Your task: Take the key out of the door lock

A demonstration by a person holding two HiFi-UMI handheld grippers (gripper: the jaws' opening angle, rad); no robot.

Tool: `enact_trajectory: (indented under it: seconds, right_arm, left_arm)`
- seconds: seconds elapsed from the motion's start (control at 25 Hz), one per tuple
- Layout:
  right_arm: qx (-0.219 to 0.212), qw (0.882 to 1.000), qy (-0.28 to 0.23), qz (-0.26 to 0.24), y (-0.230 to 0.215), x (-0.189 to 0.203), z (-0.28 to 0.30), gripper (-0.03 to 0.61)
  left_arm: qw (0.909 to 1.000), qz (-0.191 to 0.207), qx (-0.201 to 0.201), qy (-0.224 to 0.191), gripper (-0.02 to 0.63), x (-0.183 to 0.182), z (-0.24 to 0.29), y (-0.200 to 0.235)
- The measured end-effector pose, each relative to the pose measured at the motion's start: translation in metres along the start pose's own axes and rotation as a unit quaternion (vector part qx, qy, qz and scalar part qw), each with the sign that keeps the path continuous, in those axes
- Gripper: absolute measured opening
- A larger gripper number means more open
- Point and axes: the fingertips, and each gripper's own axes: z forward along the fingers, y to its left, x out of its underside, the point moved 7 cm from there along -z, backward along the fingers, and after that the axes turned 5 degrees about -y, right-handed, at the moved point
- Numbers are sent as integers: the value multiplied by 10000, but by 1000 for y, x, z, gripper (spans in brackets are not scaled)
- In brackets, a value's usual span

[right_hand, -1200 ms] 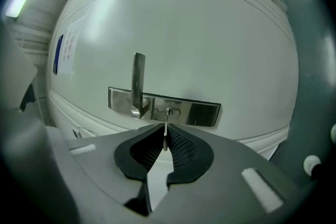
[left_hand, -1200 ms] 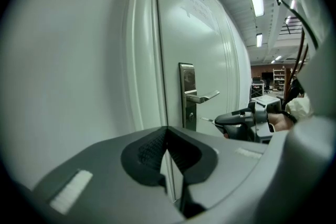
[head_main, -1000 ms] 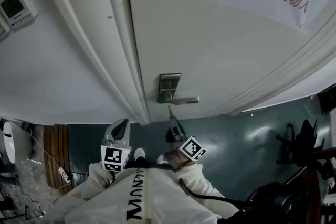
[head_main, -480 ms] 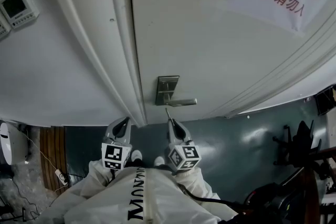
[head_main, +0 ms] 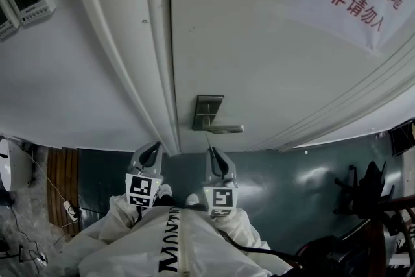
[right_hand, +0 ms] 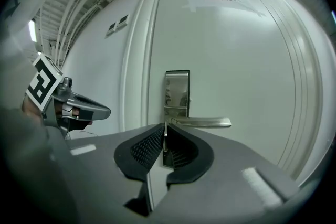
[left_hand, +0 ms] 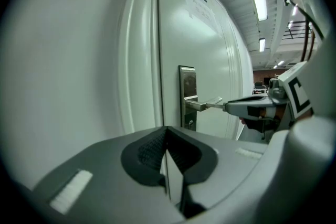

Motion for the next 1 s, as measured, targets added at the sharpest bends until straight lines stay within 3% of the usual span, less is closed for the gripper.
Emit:
enact_trajectory:
  seconds: [0.44, 0.76, 1.0]
  right_arm:
    - [-262, 9995, -145, 73, -12, -1, -20, 23]
    - [-106, 9994, -333, -33, -3, -15, -42, 23]
    - [101, 9990, -401, -174, 31, -25, -65, 23]
  left_arm:
    - [9987, 46, -497, 85, 0, -1, -24, -24]
    - [9991, 156, -348, -193, 0, -9, -38, -28]
    - [9990, 141, -120, -414, 0, -8, -67, -28]
